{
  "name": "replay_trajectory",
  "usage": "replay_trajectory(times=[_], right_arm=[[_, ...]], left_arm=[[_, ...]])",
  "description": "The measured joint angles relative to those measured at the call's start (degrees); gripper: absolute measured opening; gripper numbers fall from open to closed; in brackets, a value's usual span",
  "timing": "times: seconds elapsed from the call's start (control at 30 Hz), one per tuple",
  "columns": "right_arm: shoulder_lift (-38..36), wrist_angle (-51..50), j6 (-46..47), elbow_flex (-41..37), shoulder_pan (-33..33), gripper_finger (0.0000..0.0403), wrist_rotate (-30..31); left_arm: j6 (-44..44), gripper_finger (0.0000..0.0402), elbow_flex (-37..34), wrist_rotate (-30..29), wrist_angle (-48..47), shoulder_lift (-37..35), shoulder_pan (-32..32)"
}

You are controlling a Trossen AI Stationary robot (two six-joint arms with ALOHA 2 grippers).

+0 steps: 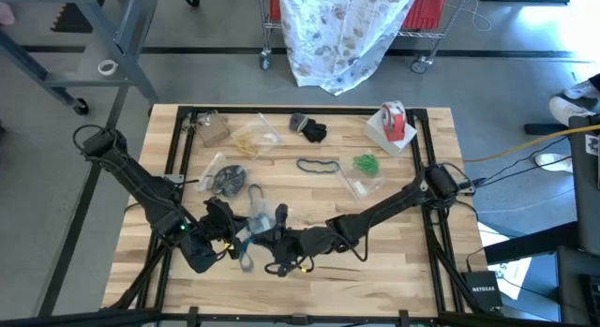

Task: Sort rubber bands
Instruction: Put the blue rubber band into the transparent zip bag

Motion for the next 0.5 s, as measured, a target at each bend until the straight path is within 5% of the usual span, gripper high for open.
replay_trajectory(times=[0.33, 0.5], right_arm=[[4.9, 0.9, 1.7, 0.0, -1.4, 0.0007, -7.1], [5.1, -0.7, 12.6, 0.0, -3.5, 0.0007, -11.5]], left_arm=[[1.5, 0.0001, 0.0, 0.0, 1.5, 0.3, 0.1], [1.5, 0.0001, 0.0, 0.0, 1.5, 1.9, 0.2]])
